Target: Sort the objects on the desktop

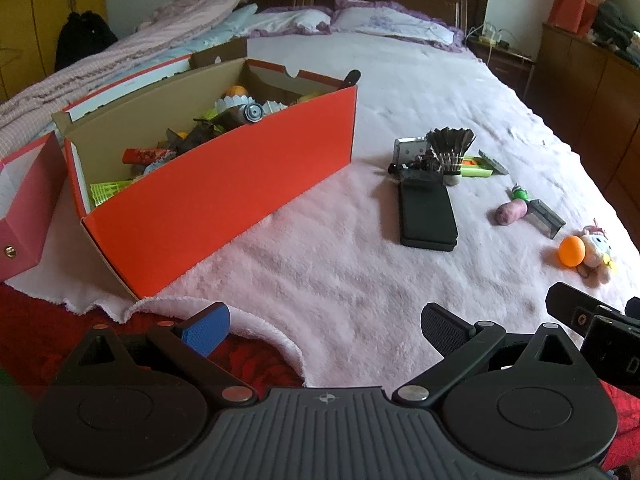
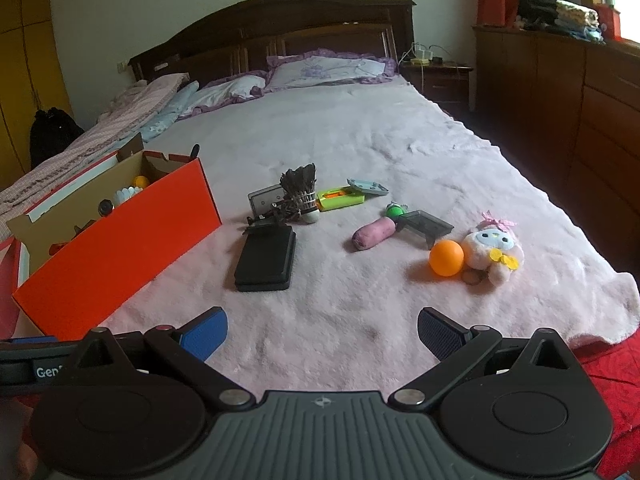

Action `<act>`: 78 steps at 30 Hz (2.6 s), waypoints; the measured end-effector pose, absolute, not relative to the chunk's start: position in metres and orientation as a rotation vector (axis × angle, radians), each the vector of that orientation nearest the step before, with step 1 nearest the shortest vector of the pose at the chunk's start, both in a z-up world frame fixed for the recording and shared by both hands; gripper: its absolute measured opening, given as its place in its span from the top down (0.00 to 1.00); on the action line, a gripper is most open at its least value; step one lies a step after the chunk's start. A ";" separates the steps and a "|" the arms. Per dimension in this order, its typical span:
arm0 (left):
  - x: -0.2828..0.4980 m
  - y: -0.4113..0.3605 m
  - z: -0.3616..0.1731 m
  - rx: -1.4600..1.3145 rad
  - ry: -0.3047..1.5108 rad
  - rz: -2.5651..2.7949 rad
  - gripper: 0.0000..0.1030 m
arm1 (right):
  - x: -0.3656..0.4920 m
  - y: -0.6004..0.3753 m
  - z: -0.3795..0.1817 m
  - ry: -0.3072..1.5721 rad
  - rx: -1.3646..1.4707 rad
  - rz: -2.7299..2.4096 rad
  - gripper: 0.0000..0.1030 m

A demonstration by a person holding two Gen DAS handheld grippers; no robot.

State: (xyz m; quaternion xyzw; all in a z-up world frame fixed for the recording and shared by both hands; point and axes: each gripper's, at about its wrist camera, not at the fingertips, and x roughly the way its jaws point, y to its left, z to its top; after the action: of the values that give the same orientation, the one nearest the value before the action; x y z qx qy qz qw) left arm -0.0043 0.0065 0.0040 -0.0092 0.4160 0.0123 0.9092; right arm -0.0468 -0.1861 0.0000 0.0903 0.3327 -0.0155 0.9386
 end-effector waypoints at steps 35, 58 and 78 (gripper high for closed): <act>0.046 -0.009 0.012 0.016 0.882 0.037 0.00 | -0.009 -0.220 -0.010 0.727 0.253 -0.117 0.01; 0.065 -0.021 -0.006 0.028 0.925 0.007 0.00 | 0.007 -0.222 -0.028 0.765 0.285 -0.047 0.20; 0.090 -0.081 -0.039 0.115 0.977 -0.106 0.00 | 0.033 -0.316 -0.068 0.778 0.291 -0.298 0.26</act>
State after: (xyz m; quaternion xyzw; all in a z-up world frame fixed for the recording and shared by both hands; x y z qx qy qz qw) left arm 0.0903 -0.0809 -0.0390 0.0552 0.4690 -0.0508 0.8800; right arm 0.0329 -0.3159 -0.0682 0.1409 0.3766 -0.1441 0.9042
